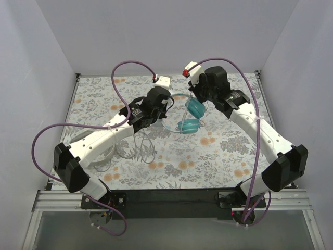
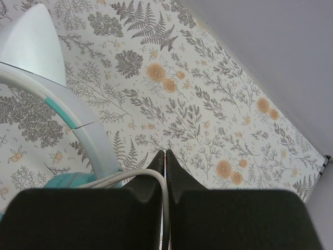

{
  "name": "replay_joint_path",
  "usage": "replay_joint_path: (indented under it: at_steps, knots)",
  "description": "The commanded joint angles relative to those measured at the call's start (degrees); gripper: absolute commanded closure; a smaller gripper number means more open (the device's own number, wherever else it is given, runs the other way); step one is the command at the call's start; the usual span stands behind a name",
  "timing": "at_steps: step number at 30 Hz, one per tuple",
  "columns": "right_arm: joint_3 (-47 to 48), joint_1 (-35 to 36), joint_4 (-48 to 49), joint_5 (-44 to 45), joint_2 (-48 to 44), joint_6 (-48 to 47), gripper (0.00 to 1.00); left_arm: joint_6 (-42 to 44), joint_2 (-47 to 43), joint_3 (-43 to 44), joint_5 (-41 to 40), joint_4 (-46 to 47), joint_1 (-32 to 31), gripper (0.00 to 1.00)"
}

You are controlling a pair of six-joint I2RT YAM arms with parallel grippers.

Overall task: Wrap the headphones
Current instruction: Wrap the headphone cable with the right arm

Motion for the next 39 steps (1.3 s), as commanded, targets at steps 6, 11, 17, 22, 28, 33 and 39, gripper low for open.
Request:
replay_joint_path:
  at_steps: [6,11,17,22,28,33,39]
  knots:
    - [0.8,-2.8,3.1,-6.1,-0.4,-0.7,0.94,0.2,-5.5,0.3,4.0,1.2,-0.4,1.0]
    - [-3.5,-6.6,6.9,-15.4,-3.4,0.7,0.95,-0.1,-5.5,1.6,4.9,0.0,-0.4,1.0]
    - [-9.3,-12.4,12.9,-28.6,-6.8,3.6,0.95,-0.5,-5.9,2.4,6.3,-0.5,-0.4,1.0]
    - [-11.2,-15.4,16.1,-36.2,-7.1,5.5,0.95,-0.4,-6.4,3.0,7.9,-0.8,-0.4,1.0]
    - [-12.9,-17.5,19.8,-43.7,-5.3,8.6,0.94,-0.9,-6.8,3.4,9.3,-0.9,-0.4,1.0]
    - [-15.9,-18.0,23.7,-47.3,-4.5,11.5,0.95,-1.6,-7.0,3.6,10.5,-0.4,-0.4,1.0]
    - [-18.9,-18.7,28.7,-50.5,-3.7,14.2,0.94,-2.1,-7.0,4.5,11.8,-0.2,-0.3,1.0]
